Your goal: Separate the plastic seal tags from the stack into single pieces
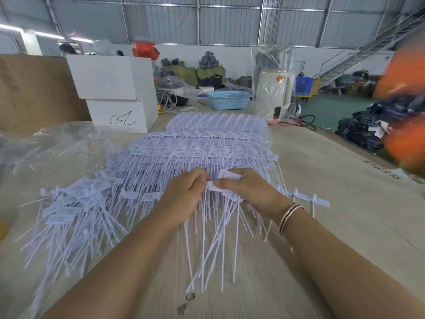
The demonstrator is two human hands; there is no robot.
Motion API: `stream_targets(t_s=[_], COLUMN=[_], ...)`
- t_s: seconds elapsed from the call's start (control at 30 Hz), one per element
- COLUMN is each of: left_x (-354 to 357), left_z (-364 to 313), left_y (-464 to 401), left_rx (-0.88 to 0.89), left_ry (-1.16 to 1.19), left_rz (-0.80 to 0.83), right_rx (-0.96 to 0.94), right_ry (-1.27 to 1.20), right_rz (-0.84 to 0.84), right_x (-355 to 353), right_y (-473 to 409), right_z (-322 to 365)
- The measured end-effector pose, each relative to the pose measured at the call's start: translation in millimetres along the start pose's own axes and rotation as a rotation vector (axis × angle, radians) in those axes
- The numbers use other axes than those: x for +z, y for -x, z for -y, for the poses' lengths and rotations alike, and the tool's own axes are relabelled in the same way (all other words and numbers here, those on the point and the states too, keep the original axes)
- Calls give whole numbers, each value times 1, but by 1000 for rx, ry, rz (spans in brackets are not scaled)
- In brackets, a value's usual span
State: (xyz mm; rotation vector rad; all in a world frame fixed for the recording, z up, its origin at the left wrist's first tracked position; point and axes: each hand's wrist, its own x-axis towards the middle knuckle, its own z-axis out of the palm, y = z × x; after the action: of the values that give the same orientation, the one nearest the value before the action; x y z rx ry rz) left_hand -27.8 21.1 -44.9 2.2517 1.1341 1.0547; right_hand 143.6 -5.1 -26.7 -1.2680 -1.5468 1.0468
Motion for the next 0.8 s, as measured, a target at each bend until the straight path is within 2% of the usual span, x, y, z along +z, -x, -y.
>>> stream_targets(t_s=[0.07, 0.27, 0.4, 0.5, 0.7, 0.8], left_x=[-3, -4, 0, -2, -2, -13], left_z=[3, 0, -4, -8, -11, -6], left_y=[1, 0, -1, -3, -2, -4], left_rx=[7, 67, -64, -156, -342, -364], left_ry=[-141, -169, 77, 312, 619, 586], left_rz=[3, -39, 5, -27, -107, -193], right_rx=[14, 126, 47, -86, -223, -212], right_ry=[5, -148, -234, -263, -334, -466], right_rz=[28, 152, 132, 51, -105, -103], right_x=[2, 5, 5, 10, 15, 1], right_y=[-1, -1, -2, -3, -5, -7], right_z=[-2, -5, -4, 0, 1, -3])
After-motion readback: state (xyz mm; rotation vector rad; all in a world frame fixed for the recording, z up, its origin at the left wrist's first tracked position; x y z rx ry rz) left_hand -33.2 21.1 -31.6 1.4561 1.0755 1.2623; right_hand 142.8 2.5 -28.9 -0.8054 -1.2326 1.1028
